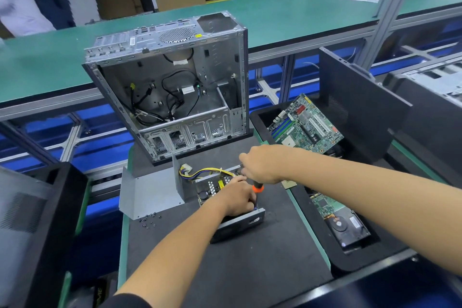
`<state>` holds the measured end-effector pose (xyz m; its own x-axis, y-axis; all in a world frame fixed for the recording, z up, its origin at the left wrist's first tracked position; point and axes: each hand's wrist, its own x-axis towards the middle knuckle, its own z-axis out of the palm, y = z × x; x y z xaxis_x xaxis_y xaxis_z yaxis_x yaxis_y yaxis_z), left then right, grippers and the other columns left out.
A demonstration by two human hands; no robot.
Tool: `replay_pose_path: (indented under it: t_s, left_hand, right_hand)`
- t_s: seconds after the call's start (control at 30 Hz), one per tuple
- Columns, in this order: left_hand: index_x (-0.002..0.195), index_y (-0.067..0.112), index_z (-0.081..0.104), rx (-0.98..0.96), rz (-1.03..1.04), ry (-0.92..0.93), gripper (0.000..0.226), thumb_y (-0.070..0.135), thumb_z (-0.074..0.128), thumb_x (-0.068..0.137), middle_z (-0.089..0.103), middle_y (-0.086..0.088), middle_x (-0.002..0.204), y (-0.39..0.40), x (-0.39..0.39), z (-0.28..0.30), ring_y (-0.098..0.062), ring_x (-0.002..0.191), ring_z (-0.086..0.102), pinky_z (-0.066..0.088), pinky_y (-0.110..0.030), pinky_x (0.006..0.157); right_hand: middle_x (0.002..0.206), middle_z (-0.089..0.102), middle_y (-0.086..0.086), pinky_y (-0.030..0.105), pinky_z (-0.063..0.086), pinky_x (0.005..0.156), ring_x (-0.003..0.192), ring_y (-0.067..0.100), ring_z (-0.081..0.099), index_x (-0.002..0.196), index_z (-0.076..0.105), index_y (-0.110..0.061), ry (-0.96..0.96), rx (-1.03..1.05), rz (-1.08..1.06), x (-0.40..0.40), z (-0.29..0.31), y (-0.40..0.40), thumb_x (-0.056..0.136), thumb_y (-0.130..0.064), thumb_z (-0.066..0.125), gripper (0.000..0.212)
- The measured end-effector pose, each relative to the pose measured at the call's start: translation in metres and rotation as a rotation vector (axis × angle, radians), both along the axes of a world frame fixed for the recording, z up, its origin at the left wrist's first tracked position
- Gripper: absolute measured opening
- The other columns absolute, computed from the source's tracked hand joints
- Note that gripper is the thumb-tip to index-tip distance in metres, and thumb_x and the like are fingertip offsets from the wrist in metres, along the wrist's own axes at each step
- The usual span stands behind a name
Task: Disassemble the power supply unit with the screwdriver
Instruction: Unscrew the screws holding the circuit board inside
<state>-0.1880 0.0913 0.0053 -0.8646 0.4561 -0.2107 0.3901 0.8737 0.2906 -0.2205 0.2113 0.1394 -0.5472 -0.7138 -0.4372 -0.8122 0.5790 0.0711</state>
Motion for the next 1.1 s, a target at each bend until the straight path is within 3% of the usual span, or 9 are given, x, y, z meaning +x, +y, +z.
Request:
replay_pose_path:
  t_s: [0.2,0.27,0.37,0.47,0.6,0.7,0.83,0.93,1.1]
  left_hand:
    - [0.071,0.009,0.067,-0.005,-0.025,0.029,0.014,0.012,0.056,0.079,0.066,-0.005,0.085,-0.002,0.0,-0.001,-0.023,0.102,0.045,0.014,-0.025,0.107]
    - [0.075,0.01,0.07,-0.002,-0.027,0.02,0.015,0.011,0.055,0.079,0.069,-0.002,0.086,-0.001,0.001,-0.001,-0.022,0.103,0.048,0.013,-0.025,0.112]
    - [0.081,0.011,0.073,-0.004,-0.028,0.002,0.018,0.012,0.055,0.079,0.07,0.002,0.086,-0.001,0.0,-0.001,-0.018,0.101,0.05,0.019,-0.028,0.112]
    - [0.079,0.015,0.073,-0.035,-0.036,0.017,0.02,0.013,0.053,0.079,0.068,0.002,0.082,-0.001,0.0,-0.001,-0.018,0.096,0.048,0.015,-0.027,0.113]
    - [0.072,0.006,0.066,-0.041,-0.011,0.041,0.014,0.013,0.055,0.078,0.066,-0.007,0.082,-0.001,0.001,-0.003,-0.025,0.1,0.05,0.014,-0.023,0.104]
    - [0.076,0.003,0.065,-0.041,-0.002,0.042,0.012,0.014,0.058,0.077,0.067,-0.013,0.096,0.0,0.001,-0.002,-0.028,0.104,0.047,0.017,-0.021,0.09]
    - [0.087,0.011,0.073,-0.097,-0.039,0.027,0.019,0.016,0.056,0.081,0.07,-0.004,0.097,0.001,0.0,0.001,-0.023,0.109,0.047,0.018,-0.024,0.103]
    - [0.088,0.013,0.075,-0.1,-0.048,0.015,0.022,0.014,0.054,0.081,0.071,-0.001,0.092,0.001,0.0,0.003,-0.022,0.102,0.051,0.016,-0.026,0.11]
    - [0.089,0.009,0.074,-0.105,-0.053,0.034,0.02,0.014,0.056,0.081,0.069,-0.007,0.098,0.002,0.0,0.003,-0.025,0.109,0.047,0.02,-0.024,0.095]
  right_hand:
    - [0.107,0.053,0.004,0.029,0.036,0.069,0.09,0.021,0.048,0.105,0.051,-0.013,-0.297,-0.222,-0.024,-0.002,0.004,0.017,0.08,-0.003,0.059,0.028]
    - [0.101,0.055,0.002,0.026,0.033,0.061,0.08,0.015,0.049,0.103,0.051,-0.013,-0.299,-0.236,-0.037,-0.001,0.006,0.019,0.083,-0.012,0.063,0.023]
    - [0.091,0.061,0.006,0.031,0.04,0.059,0.076,0.019,0.056,0.103,0.049,-0.015,-0.136,-0.11,-0.106,0.001,0.006,0.015,0.098,-0.048,0.045,0.033]
    - [0.109,0.057,0.015,0.034,0.032,0.053,0.082,0.028,0.048,0.118,0.053,-0.012,0.141,0.089,0.034,0.005,0.006,0.01,0.105,-0.027,0.037,0.025]
    - [0.109,0.054,0.011,0.035,0.04,0.067,0.082,0.023,0.046,0.101,0.045,-0.015,-0.163,-0.155,-0.031,0.004,0.009,0.01,0.094,-0.016,0.053,0.011]
    - [0.108,0.053,0.004,0.036,0.046,0.081,0.095,0.023,0.051,0.099,0.05,-0.016,-0.29,-0.228,-0.002,0.007,0.012,0.012,0.08,-0.001,0.056,0.025]
    - [0.098,0.062,0.012,0.037,0.048,0.069,0.088,0.029,0.057,0.099,0.05,-0.013,-0.05,-0.062,0.02,0.006,0.009,0.007,0.097,-0.03,0.046,0.018]
    - [0.106,0.062,0.016,0.033,0.04,0.058,0.08,0.031,0.052,0.11,0.058,-0.012,0.18,0.11,0.12,0.005,0.007,0.004,0.103,-0.024,0.038,0.025]
    - [0.109,0.058,0.008,0.032,0.041,0.073,0.097,0.025,0.054,0.105,0.057,-0.011,-0.121,-0.135,0.062,0.001,0.009,0.009,0.091,-0.016,0.053,0.015]
